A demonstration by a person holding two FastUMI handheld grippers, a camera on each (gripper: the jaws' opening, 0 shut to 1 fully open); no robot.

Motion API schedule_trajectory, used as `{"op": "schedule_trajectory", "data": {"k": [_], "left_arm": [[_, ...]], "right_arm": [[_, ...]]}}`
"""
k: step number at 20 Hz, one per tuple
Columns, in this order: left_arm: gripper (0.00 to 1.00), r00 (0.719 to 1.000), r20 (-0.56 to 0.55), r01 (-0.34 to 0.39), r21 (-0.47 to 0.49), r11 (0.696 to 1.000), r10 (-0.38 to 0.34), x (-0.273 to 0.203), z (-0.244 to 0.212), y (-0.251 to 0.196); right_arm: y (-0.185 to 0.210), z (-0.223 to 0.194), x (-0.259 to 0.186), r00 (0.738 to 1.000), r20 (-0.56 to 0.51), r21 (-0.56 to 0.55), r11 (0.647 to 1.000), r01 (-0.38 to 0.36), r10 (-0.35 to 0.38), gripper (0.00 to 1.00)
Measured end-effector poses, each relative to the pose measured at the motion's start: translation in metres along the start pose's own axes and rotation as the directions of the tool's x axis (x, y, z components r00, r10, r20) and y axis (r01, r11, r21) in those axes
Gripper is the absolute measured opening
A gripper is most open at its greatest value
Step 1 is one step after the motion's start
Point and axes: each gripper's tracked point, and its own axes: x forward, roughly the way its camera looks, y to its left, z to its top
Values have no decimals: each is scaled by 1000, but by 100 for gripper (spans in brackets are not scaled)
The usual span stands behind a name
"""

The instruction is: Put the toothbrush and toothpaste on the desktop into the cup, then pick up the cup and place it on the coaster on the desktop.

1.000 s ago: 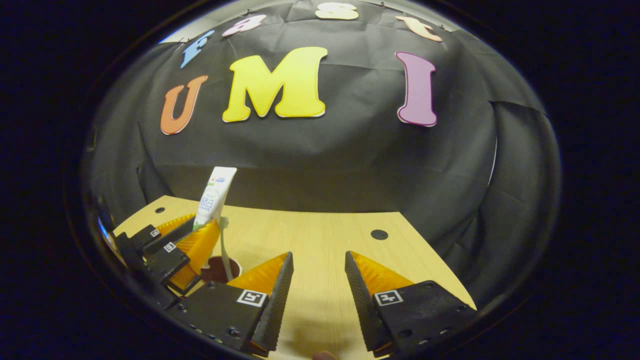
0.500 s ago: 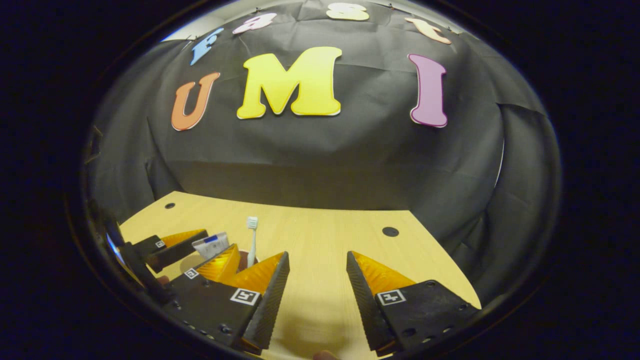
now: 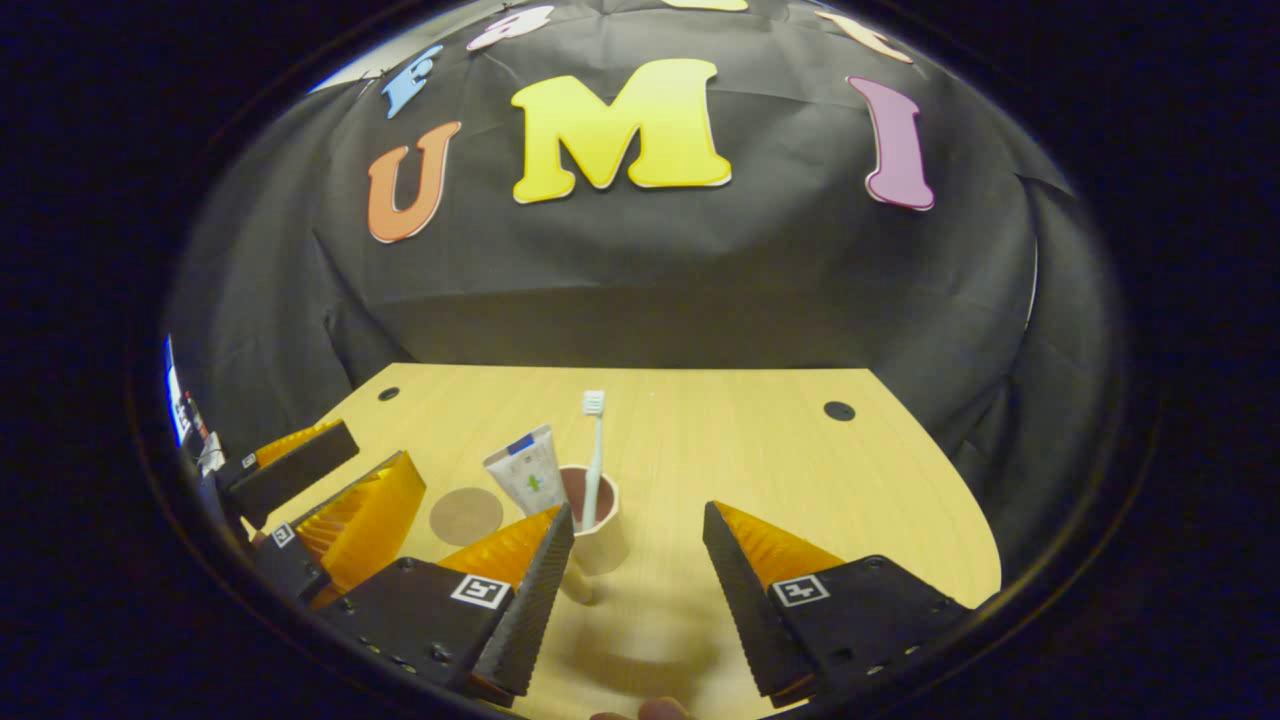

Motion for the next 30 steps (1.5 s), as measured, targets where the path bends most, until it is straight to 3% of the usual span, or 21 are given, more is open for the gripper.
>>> {"op": "schedule_trajectory", "data": {"k": [1,5,11,19,21,26,27,30], "left_arm": [[97,1000,-10,-9,-5,1000,9,-9,3,6],[97,996,-41,-76,-6,997,76,-40,16,40],[97,982,-48,-184,-4,983,183,-80,35,100],[98,922,-144,-371,-61,927,359,-117,17,178],[98,907,-178,-397,-69,915,381,-123,9,185],[98,879,-234,-436,-41,899,416,-125,-9,196],[98,875,-250,-438,-44,898,415,-125,-12,196],[98,868,-264,-445,-36,895,421,-126,-15,196]], "right_arm": [[5,-5,-1,1000,-27,-16,1000,0,-1,82],[25,-25,1,985,-172,-61,998,-7,-4,87],[44,-48,30,916,-400,11,999,31,-24,87],[43,-86,63,779,-625,3,998,63,-47,87],[41,-93,68,735,-677,6,998,70,-47,87],[32,-98,78,662,-746,-24,996,82,-72,87],[29,-98,81,654,-752,-28,996,84,-76,86],[34,-104,80,620,-783,1,996,87,-53,49]]}}
